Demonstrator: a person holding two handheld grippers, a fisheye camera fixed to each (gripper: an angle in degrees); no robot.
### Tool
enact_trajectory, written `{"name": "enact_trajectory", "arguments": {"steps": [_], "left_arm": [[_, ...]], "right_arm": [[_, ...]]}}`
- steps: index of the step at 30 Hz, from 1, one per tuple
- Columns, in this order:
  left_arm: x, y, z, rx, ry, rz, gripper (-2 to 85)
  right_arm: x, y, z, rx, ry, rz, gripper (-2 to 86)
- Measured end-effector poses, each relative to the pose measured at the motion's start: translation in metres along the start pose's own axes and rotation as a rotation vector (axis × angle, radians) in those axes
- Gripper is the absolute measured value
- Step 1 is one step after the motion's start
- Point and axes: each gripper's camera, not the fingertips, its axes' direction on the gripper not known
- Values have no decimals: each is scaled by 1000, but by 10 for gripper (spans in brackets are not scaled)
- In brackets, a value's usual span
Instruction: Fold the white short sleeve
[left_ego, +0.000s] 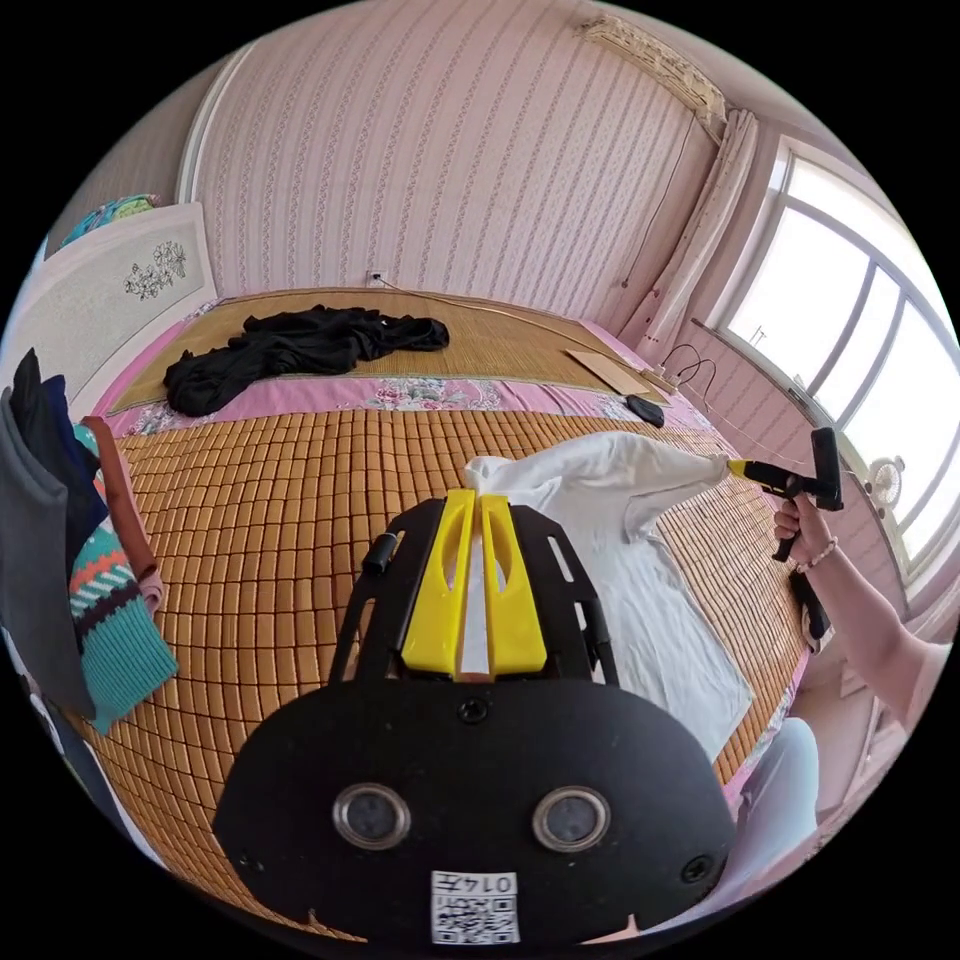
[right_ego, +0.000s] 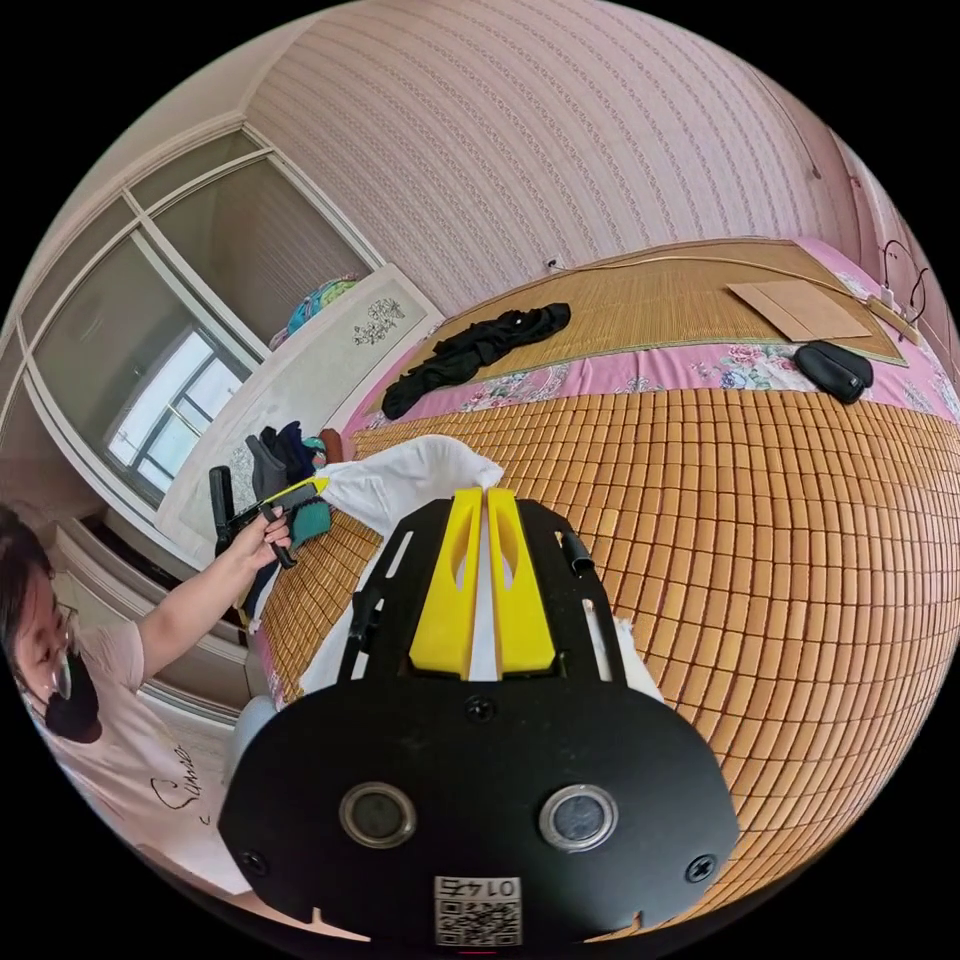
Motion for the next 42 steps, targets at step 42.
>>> {"name": "enact_trajectory", "arguments": {"steps": [42], "left_arm": [[106, 175, 15, -233, 131, 101, 63]], "right_arm": [[-54, 162, 94, -282, 158, 13, 94]]}}
